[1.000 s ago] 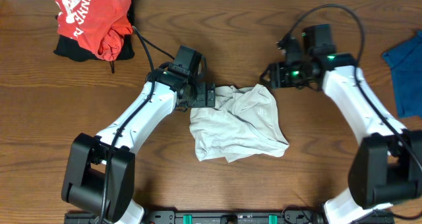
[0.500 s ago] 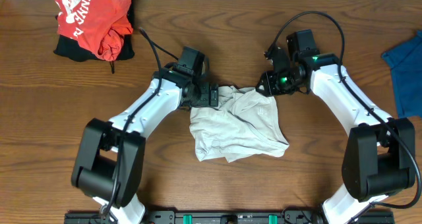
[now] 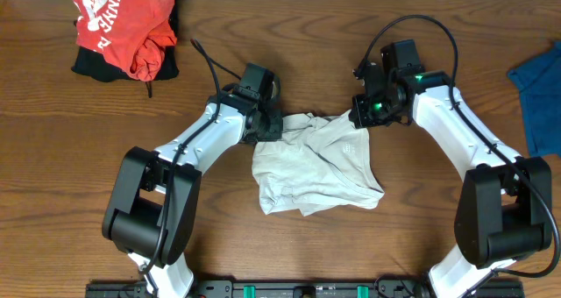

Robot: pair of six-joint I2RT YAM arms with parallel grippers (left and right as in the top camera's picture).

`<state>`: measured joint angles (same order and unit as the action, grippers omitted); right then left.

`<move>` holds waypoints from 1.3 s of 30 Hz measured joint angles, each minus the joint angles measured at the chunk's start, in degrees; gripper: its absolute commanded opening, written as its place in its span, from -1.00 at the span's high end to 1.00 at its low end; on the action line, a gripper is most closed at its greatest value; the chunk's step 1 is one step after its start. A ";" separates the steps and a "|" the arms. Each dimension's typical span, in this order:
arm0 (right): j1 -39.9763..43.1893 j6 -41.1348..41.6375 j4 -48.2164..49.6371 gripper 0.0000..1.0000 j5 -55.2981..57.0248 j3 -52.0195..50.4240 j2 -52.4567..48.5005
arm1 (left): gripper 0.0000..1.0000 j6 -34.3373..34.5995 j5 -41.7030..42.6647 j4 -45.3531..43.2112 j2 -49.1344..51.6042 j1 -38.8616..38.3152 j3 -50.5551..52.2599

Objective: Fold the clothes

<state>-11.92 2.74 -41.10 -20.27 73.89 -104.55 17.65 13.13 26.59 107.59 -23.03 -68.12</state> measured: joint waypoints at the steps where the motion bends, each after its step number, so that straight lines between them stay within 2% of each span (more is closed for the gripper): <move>1: 0.00 0.00 0.42 0.97 0.85 0.00 0.00 | 0.88 -0.17 0.02 -0.17 0.00 0.00 0.00; 8: 0.00 0.13 3.19 0.97 4.35 0.00 0.00 | 0.88 -0.35 -0.02 -1.14 0.00 0.00 0.00; 26: 0.00 1.42 3.30 0.97 13.68 0.00 0.00 | 0.88 -0.37 -3.67 -1.57 0.00 1.46 0.00; 27: 0.00 1.44 3.37 0.90 13.77 0.00 0.00 | 0.86 -0.42 -3.65 -1.57 0.00 1.49 0.00; 28: 0.00 1.62 3.54 0.65 13.88 0.00 0.00 | 0.66 -0.61 -3.65 -1.57 0.00 1.49 0.00; 29: 0.00 1.81 3.78 0.41 14.08 0.00 0.00 | 0.29 -1.07 -3.69 -1.57 0.00 1.49 0.00; 30: 0.09 1.92 4.02 0.12 15.04 0.00 0.00 | 0.08 -1.44 -4.11 -1.49 0.00 1.51 0.00; 31: 0.33 2.27 4.17 -0.29 15.63 0.00 0.00 | -0.11 -1.46 -4.57 -1.40 0.00 1.64 0.00; 32: 0.74 2.10 4.42 -0.38 16.24 0.00 0.00 | -0.40 -1.66 -4.92 -1.38 0.00 1.86 0.00; 33: 1.11 2.10 4.57 -0.41 16.72 0.00 0.00 | -0.50 -2.21 -5.18 -1.36 0.00 2.03 0.00; 35: 1.64 2.14 4.76 -0.47 17.46 0.00 0.00 | -0.65 -2.78 -5.84 -1.29 0.02 2.32 0.00; 39: 1.90 2.23 3.26 -0.47 18.69 0.50 0.00 | -0.77 -3.28 -6.08 -0.66 0.00 2.40 0.00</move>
<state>-10.02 4.97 -37.85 -1.58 74.39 -104.55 14.37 7.05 25.93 107.59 -20.62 -68.12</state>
